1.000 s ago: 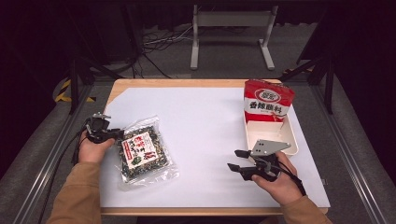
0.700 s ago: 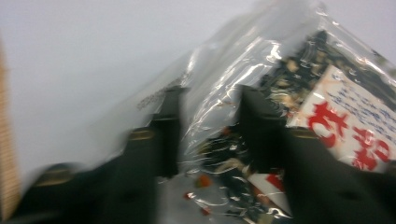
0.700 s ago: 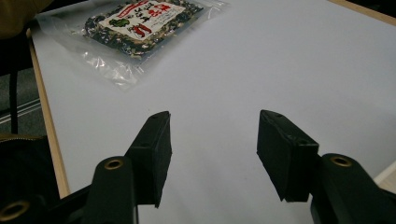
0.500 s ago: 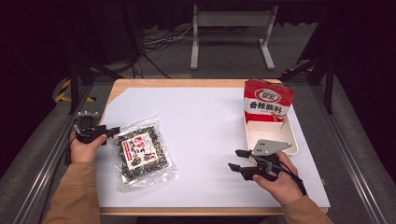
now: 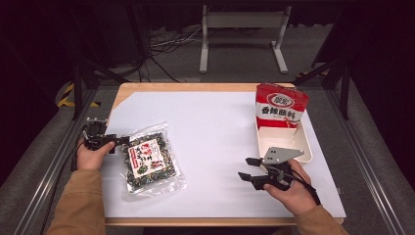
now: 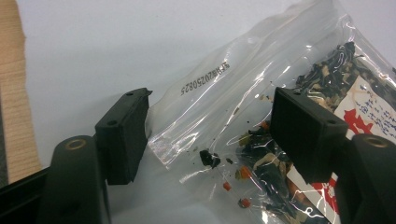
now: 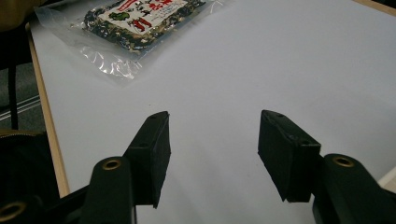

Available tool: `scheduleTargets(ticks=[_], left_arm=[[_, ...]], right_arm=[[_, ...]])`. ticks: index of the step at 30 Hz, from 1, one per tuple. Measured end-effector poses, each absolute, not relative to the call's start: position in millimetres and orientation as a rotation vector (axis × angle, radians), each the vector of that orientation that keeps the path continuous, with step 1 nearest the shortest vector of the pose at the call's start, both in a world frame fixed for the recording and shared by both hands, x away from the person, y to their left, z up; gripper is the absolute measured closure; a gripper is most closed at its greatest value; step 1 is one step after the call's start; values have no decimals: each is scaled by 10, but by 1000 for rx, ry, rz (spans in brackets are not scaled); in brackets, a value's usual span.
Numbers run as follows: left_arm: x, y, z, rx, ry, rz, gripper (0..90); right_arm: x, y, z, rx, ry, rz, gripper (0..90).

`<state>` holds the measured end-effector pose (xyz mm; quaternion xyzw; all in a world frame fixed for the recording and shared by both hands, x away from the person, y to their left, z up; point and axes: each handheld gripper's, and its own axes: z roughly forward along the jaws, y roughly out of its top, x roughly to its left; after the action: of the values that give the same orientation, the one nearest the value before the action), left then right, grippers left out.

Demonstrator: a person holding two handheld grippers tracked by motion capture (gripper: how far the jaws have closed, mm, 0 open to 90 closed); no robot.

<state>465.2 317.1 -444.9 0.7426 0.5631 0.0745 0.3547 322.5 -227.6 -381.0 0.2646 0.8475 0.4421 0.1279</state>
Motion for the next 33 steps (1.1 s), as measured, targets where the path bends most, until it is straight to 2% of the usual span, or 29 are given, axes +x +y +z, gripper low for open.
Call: scheduleTargets(ticks=[5, 10, 11, 13, 14, 18, 20, 25, 26, 28, 33], left_arm=[[4644, 3139, -4455, 1932, 1431, 176, 428], [4654, 3209, -4468, 1897, 1414, 133, 422], [4648, 3227, -4452, 1903, 1446, 162, 409], [4636, 3288, -4435, 1876, 1468, 185, 437], [4637, 3306, -4437, 1874, 1468, 184, 485], [4652, 3312, -4454, 1872, 1466, 180, 558], [4650, 3312, -4465, 1900, 1493, 211, 686], [4646, 3281, -4467, 1930, 1483, 254, 727], [4641, 3238, -4461, 1965, 1492, 316, 765], [4638, 3206, -4454, 1993, 1487, 351, 810], [4632, 3189, -4436, 2010, 1488, 343, 900]], right_arm=[[3225, -2258, -3814, 764, 2469, 1287, 438], [3211, -2235, -3810, 743, 2476, 1289, 432], [3209, -2242, -3804, 745, 2472, 1293, 431], [3213, -2258, -3799, 750, 2466, 1298, 431], [3217, -2265, -3801, 753, 2464, 1298, 426], [3228, -2256, -3826, 760, 2478, 1285, 423], [3222, -2246, -3832, 758, 2485, 1279, 422], [3221, -2253, -3820, 761, 2477, 1286, 423], [3221, -2249, -3822, 759, 2478, 1284, 423], [3218, -2242, -3824, 756, 2481, 1282, 423], [3215, -2250, -3813, 756, 2475, 1285, 424]])
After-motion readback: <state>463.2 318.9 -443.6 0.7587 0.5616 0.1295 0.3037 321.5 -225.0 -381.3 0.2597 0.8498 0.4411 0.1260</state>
